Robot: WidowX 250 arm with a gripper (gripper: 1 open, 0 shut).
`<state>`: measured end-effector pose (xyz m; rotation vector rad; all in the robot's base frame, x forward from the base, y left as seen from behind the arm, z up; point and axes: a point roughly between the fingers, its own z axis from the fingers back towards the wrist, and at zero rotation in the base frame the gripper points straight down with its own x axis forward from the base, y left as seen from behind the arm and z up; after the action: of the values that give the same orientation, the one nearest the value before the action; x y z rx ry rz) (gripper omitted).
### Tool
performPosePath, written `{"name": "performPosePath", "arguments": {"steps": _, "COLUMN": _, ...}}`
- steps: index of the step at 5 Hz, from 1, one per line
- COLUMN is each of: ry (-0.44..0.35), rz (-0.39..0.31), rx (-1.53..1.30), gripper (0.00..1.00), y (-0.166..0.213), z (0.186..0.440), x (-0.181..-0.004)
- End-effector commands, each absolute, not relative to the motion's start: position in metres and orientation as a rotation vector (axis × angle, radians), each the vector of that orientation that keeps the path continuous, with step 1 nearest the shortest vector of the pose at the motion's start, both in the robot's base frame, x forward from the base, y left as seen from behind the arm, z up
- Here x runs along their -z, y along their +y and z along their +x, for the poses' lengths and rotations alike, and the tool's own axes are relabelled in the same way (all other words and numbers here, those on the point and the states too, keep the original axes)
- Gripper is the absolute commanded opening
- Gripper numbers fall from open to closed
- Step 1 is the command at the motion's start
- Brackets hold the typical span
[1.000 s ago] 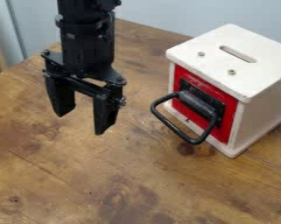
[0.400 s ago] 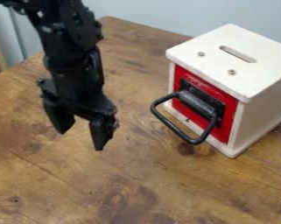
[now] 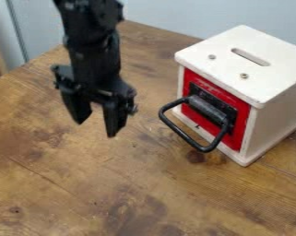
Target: Close the drawer
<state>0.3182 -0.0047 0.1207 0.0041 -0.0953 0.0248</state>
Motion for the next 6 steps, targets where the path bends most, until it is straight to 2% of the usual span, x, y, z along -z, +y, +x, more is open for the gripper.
{"name": "performPosePath", "arguments": {"steps": 1, "ry": -0.158, "rz": -0.006, "rx": 0.014, "gripper": 1.00, "y": -0.018, "z": 0.325, "x": -0.149}}
{"name": "performPosePath", "arguments": {"steps": 3, "ry": -0.164, "rz": -0.008, "rx": 0.072, "gripper": 1.00, "y": -0.003, "z": 0.345, "x": -0.139}}
{"name": "performPosePath", "arguments": {"steps": 5, "ry": -0.155, "rz": 0.000, "rx": 0.043, "gripper": 1.00, "y": 0.017, "z": 0.332, "x": -0.138}}
{"name": "performPosePath", "arguments": {"steps": 6, "ry": -0.176, "rz": 0.008, "rx": -0.024, "gripper": 1.00, "y": 0.022, "z": 0.328, "x": -0.143}}
